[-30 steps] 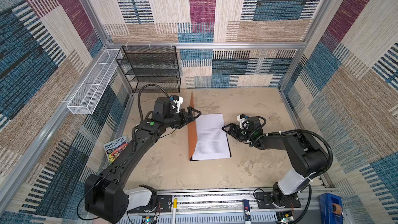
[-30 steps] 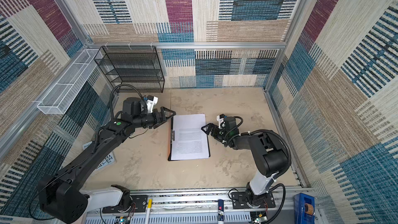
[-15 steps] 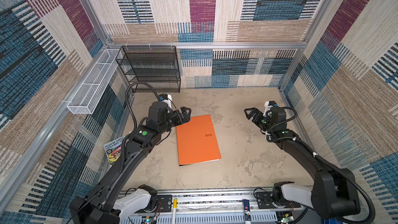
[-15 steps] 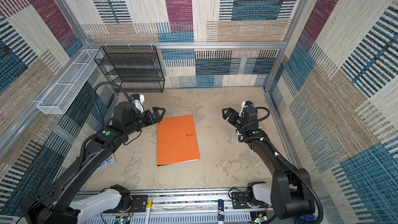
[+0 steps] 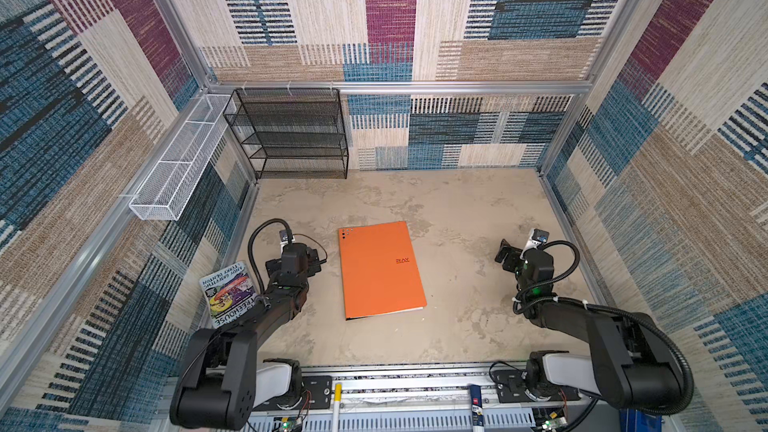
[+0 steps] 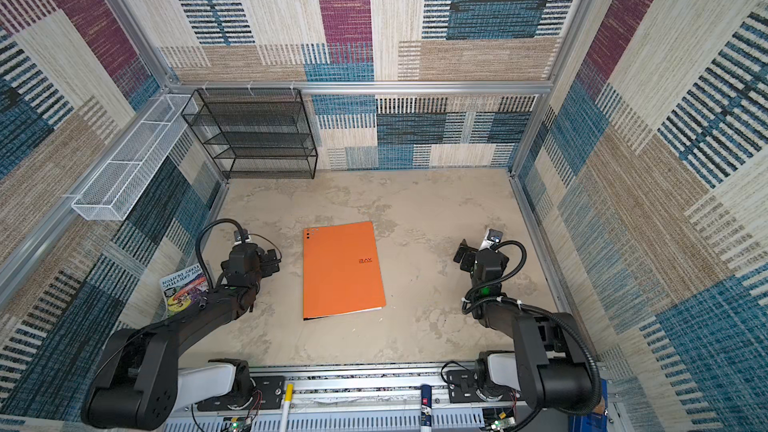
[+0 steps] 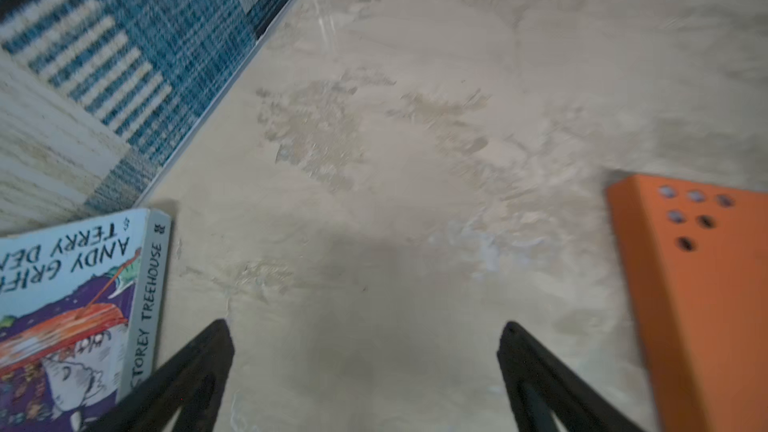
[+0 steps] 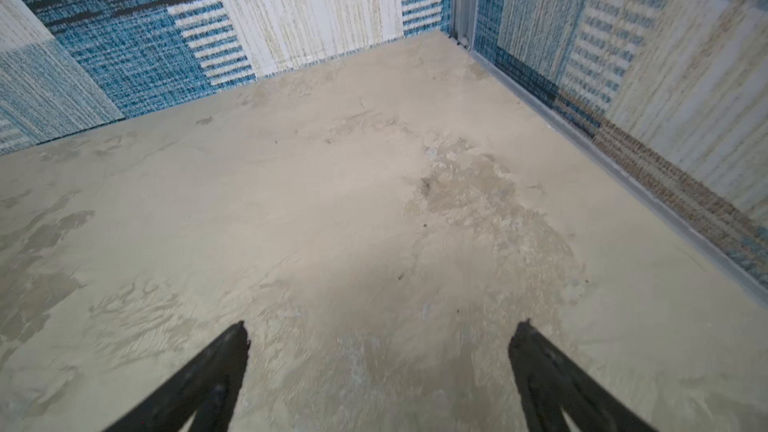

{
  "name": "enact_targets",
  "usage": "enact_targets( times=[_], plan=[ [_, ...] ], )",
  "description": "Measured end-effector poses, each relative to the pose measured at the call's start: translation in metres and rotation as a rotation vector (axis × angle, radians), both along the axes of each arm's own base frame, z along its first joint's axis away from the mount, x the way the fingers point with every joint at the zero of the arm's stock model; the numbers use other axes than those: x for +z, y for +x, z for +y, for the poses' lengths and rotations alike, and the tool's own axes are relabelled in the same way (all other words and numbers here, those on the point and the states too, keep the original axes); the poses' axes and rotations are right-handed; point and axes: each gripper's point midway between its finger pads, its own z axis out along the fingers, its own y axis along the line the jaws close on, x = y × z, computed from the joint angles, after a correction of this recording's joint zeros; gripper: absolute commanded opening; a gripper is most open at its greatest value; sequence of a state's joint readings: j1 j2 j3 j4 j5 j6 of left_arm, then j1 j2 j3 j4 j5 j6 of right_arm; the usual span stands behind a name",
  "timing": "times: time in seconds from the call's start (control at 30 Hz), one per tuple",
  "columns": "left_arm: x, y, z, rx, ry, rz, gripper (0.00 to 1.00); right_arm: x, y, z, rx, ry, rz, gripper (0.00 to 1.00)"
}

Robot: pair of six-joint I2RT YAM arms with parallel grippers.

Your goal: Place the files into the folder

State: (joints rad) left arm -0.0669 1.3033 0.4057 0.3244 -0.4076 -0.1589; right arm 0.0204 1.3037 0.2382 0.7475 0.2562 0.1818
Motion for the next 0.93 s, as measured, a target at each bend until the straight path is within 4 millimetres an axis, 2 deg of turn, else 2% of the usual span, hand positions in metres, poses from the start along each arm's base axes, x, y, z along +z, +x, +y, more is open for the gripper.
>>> enact_targets(
  times=[0.03, 0.1, 0.13, 0.17, 0.2, 0.23, 0.37, 0.43, 0.5, 0.6, 0.67, 0.73, 0.93],
  plan=[
    [-0.002, 0.005, -0.001, -0.021, 0.003, 0.007, 0.99, 0.007, 0.002, -0.004, -0.019, -0.011, -0.032, 1.0],
    [0.009, 0.029, -0.012, -0.094, -0.003, -0.073, 1.0, 0.017, 0.004, -0.012, -0.042, -0.034, -0.076, 1.0],
    [0.005, 0.035, -0.013, -0.113, -0.001, -0.111, 1.0, 0.022, 0.004, -0.015, -0.049, -0.045, -0.096, 1.0],
    [-0.001, 0.035, -0.01, -0.11, -0.001, -0.136, 1.0, 0.026, 0.003, -0.019, -0.05, -0.055, -0.114, 1.0],
    [-0.016, 0.027, -0.006, -0.106, -0.006, -0.088, 1.0, 0.028, 0.003, -0.021, -0.049, -0.059, -0.125, 1.0],
    [-0.022, 0.022, -0.004, -0.102, -0.005, -0.058, 1.0, 0.029, 0.003, -0.021, -0.042, -0.062, -0.132, 1.0],
    [0.006, 0.049, -0.004, -0.126, -0.024, -0.168, 1.0, 0.037, 0.003, -0.011, 0.031, -0.069, -0.165, 0.99],
    [0.015, 0.053, -0.002, -0.121, -0.02, -0.212, 1.0, 0.038, 0.001, -0.006, 0.056, -0.065, -0.18, 1.0],
    [0.013, 0.053, -0.004, -0.13, -0.026, -0.201, 1.0, 0.038, 0.002, 0.0, 0.1, -0.072, -0.194, 1.0],
    [0.013, 0.053, -0.007, -0.144, -0.033, -0.207, 1.0, 0.032, 0.019, 0.005, 0.131, -0.071, -0.181, 1.0],
    [0.013, 0.053, -0.007, -0.144, -0.033, -0.206, 1.0, 0.023, 0.018, 0.012, 0.169, -0.081, -0.182, 1.0],
    [0.013, 0.053, -0.007, -0.143, -0.033, -0.205, 1.0, 0.004, 0.01, 0.016, 0.191, -0.076, -0.141, 1.0],
    [0.013, 0.059, -0.008, -0.15, -0.034, -0.204, 1.0, 0.025, 0.018, 0.019, 0.209, -0.092, -0.219, 1.0]
  ],
)
